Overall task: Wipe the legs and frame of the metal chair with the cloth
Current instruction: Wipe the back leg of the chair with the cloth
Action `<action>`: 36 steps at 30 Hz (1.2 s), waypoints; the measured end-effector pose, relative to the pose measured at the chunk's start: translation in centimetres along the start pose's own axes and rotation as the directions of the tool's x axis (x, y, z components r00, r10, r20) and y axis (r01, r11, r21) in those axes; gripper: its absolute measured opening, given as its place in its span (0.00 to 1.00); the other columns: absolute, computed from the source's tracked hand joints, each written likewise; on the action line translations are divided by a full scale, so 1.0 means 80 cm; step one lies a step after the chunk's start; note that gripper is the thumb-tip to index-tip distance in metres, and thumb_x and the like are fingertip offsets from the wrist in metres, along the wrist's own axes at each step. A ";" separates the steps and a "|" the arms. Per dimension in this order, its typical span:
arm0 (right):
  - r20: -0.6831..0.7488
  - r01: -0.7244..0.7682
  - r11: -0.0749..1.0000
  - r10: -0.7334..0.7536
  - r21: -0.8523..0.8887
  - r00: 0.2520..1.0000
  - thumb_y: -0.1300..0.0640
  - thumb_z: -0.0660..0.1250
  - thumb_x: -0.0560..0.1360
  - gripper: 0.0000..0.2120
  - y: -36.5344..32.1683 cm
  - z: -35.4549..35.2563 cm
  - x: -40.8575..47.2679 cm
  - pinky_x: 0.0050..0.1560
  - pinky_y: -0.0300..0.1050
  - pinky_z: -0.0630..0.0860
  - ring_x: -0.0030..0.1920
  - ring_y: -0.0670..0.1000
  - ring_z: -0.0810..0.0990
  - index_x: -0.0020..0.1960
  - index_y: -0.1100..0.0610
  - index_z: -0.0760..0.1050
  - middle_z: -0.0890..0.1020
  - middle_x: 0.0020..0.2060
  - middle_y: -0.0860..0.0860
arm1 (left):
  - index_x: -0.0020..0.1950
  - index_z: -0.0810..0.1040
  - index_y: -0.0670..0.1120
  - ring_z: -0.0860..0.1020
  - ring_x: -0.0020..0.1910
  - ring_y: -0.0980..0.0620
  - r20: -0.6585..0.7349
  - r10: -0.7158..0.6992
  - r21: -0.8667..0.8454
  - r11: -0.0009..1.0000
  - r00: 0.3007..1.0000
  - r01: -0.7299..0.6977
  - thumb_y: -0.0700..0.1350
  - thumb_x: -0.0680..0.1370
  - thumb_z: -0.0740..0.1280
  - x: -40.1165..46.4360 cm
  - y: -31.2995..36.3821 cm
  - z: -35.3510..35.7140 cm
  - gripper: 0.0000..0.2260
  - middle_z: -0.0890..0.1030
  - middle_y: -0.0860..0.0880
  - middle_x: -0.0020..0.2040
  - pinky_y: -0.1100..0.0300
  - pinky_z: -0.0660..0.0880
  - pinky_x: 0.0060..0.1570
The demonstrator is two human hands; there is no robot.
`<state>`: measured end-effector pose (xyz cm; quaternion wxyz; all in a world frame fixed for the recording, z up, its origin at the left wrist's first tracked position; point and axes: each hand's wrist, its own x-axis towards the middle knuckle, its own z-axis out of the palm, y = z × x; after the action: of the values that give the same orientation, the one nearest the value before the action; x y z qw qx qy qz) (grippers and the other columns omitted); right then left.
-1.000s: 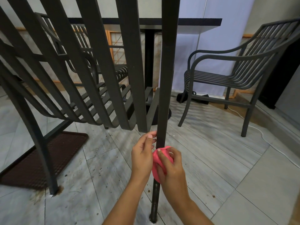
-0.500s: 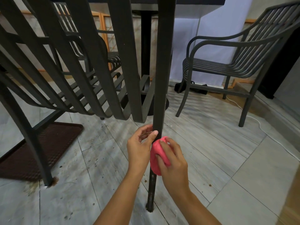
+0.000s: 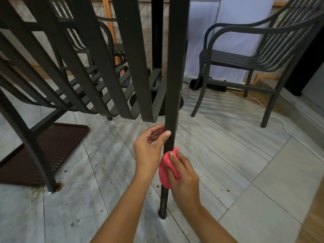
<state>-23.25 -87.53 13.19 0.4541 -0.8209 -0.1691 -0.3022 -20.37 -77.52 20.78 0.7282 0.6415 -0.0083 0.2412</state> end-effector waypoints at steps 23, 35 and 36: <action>0.179 -0.013 0.983 0.046 -0.182 0.983 0.64 0.71 0.71 0.18 0.005 -0.010 -0.024 0.59 0.44 0.72 0.56 0.55 0.79 0.60 0.60 0.77 0.78 0.59 0.56 | 0.45 0.79 0.58 0.81 0.44 0.60 -0.048 -0.031 0.074 0.997 0.998 0.034 0.43 0.72 0.72 -0.004 0.006 0.002 0.10 0.82 0.57 0.42 0.64 0.78 0.45; 0.029 0.060 0.976 -0.056 -0.207 0.998 0.64 0.72 0.70 0.20 -0.040 -0.015 -0.001 0.52 0.41 0.75 0.55 0.55 0.77 0.61 0.62 0.75 0.76 0.57 0.59 | 0.46 0.82 0.51 0.80 0.42 0.65 -0.027 -0.098 0.089 0.991 0.995 0.100 0.43 0.72 0.72 -0.002 0.002 -0.013 0.05 0.83 0.56 0.43 0.71 0.75 0.43; 0.019 0.058 0.979 -0.055 -0.196 0.998 0.65 0.72 0.69 0.21 -0.043 -0.013 0.004 0.51 0.41 0.77 0.55 0.55 0.77 0.62 0.62 0.74 0.75 0.57 0.58 | 0.45 0.82 0.53 0.80 0.41 0.65 -0.018 -0.101 0.096 0.990 0.995 0.103 0.43 0.72 0.72 -0.002 0.002 -0.013 0.05 0.83 0.57 0.41 0.72 0.75 0.42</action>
<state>-25.23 -86.56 16.02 0.3610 -0.8585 -0.1649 -0.3248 -20.88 -76.62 20.68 0.7075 0.6741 0.0411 0.2081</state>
